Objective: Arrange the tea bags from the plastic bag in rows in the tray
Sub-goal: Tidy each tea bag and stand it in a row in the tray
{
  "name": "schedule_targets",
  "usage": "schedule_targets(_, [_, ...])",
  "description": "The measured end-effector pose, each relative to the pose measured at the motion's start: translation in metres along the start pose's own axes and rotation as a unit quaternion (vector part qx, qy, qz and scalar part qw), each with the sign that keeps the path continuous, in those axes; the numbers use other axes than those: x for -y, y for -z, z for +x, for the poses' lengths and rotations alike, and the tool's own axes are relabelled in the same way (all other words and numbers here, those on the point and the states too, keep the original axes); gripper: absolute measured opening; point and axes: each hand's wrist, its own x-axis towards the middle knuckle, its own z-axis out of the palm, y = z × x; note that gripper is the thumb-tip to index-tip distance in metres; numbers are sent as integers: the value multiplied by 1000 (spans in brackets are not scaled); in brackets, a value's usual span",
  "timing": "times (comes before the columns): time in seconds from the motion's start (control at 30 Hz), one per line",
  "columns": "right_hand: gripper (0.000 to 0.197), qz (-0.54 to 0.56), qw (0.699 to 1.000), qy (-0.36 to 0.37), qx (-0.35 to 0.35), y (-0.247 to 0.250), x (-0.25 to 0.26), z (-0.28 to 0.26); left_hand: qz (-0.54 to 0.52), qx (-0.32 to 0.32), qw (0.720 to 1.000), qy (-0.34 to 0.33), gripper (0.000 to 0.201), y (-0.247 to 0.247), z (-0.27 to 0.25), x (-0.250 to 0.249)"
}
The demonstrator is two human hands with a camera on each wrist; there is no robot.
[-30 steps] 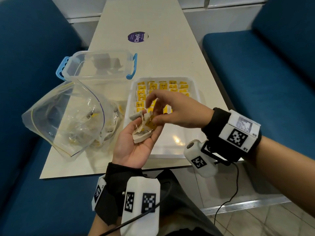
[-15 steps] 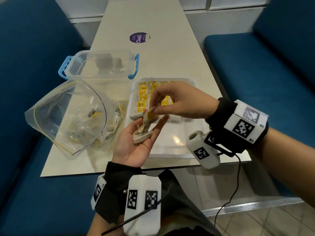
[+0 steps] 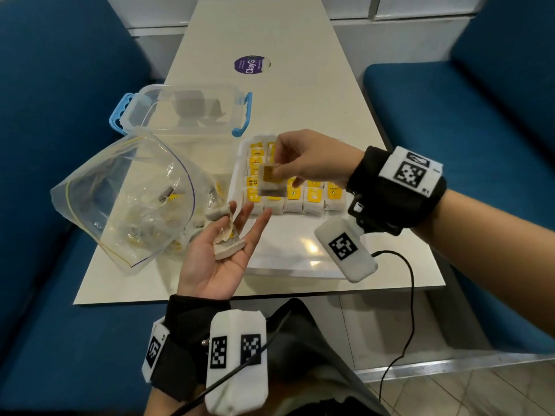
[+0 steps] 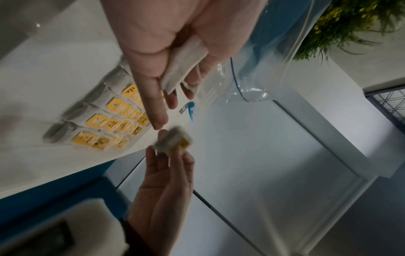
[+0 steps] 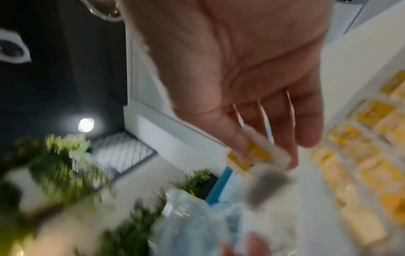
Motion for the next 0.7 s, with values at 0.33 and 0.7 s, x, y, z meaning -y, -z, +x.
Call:
schedule_targets(0.33, [22,-61,996,-65,26,-27,-16,31,-27,-10,999,-36,19,15,-6,-10])
schedule_targets(0.7, [23,-118,981,-131,76,-62,-26,66,-27,-51,998,-38,23,28,-5,-6])
